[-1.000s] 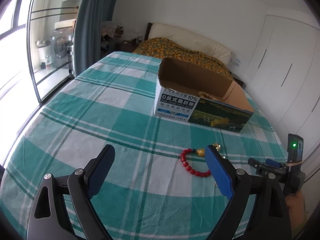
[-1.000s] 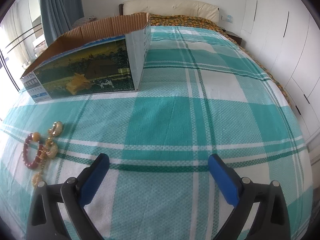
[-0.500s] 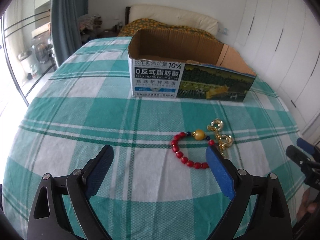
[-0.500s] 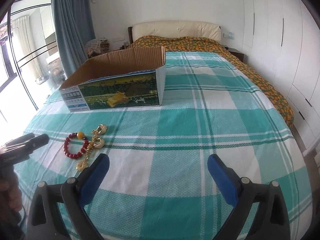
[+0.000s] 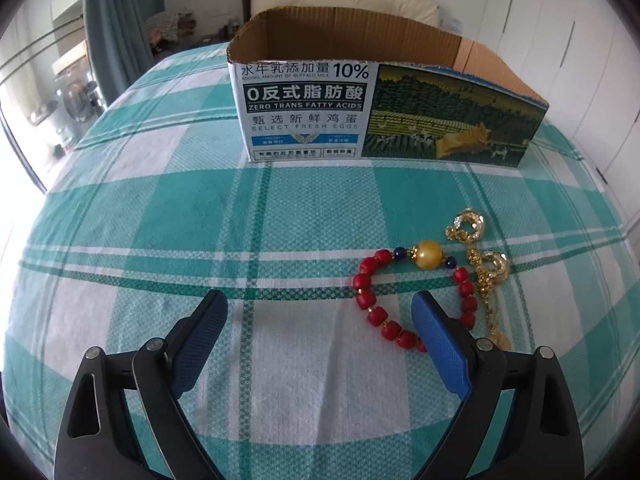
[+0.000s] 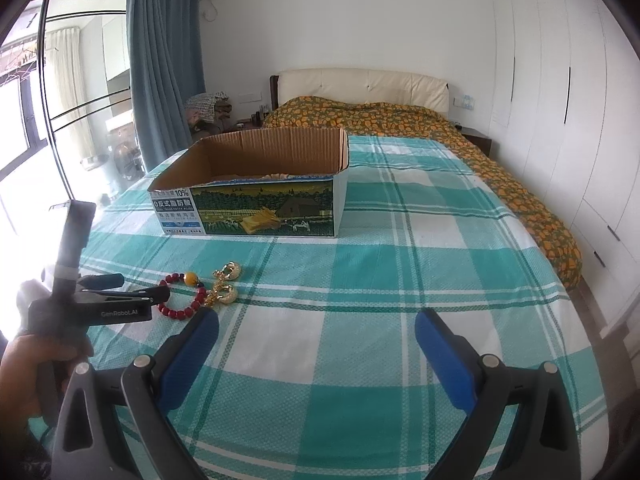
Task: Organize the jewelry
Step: 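Grasp the gold charm chain with the right tool while the left tool grasps the red bead bracelet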
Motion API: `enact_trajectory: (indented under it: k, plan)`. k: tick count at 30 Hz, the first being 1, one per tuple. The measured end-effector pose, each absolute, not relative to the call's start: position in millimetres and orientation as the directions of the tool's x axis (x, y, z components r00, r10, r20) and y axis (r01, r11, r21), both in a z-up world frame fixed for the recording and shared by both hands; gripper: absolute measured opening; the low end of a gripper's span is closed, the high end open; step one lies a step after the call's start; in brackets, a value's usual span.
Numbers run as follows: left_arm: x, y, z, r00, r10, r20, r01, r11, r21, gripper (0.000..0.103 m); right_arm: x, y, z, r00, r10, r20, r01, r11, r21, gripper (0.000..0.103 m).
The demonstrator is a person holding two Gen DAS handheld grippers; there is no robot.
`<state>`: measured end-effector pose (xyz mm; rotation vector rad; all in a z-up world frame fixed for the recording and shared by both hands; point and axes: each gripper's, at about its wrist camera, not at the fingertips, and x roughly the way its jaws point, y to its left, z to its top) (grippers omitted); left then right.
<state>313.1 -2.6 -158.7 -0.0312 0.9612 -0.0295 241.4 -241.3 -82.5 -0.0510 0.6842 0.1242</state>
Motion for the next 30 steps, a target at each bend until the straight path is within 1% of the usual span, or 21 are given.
enact_trajectory:
  k: [2,8,13,19,22,24,26,27,28,30]
  plan:
    - [314,-4,-161,0.569,-0.015,-0.822,0.004,1.0,-0.016,0.094,239,-241,-80,0.774,0.105,-0.625,-0.136,0.991,-0.002,0.1]
    - [307,1,-159,0.577,0.045,-0.815,-0.011,0.999,0.047,0.094,244,-239,-84,0.757,0.11,-0.644,-0.148,0.989,-0.005,0.1]
    - [299,14,-159,0.566,0.056,-0.823,-0.025,0.998,0.051,0.094,255,-233,-94,0.745,0.144,-0.651,-0.175,0.984,0.016,0.1]
    - [300,17,-157,0.548,0.076,-0.833,0.022,0.994,0.105,0.095,293,-195,-116,0.65,0.189,-0.736,-0.305,0.952,-0.025,0.1]
    - [302,16,-156,0.537,0.087,-0.839,0.039,0.991,0.128,0.095,310,-171,-127,0.597,0.215,-0.773,-0.365,0.931,-0.023,0.099]
    - [303,16,-156,0.531,0.091,-0.843,0.047,0.989,0.137,0.095,322,-156,-137,0.556,0.231,-0.798,-0.398,0.917,-0.012,0.086]
    - [301,17,-156,0.527,0.094,-0.844,0.053,0.988,0.143,0.095,335,-145,-150,0.52,0.212,-0.827,-0.405,0.914,-0.02,0.06]
    - [301,18,-156,0.526,0.093,-0.845,0.056,0.988,0.144,0.095,341,-141,-156,0.507,0.202,-0.838,-0.406,0.914,-0.026,0.055]
    - [299,19,-156,0.525,0.092,-0.846,0.058,0.988,0.144,0.095,345,-139,-161,0.494,0.19,-0.848,-0.407,0.913,-0.032,0.052]
    - [296,18,-156,0.526,0.089,-0.846,0.059,0.988,0.141,0.095,348,-134,-163,0.509,0.179,-0.842,-0.408,0.912,-0.052,0.052]
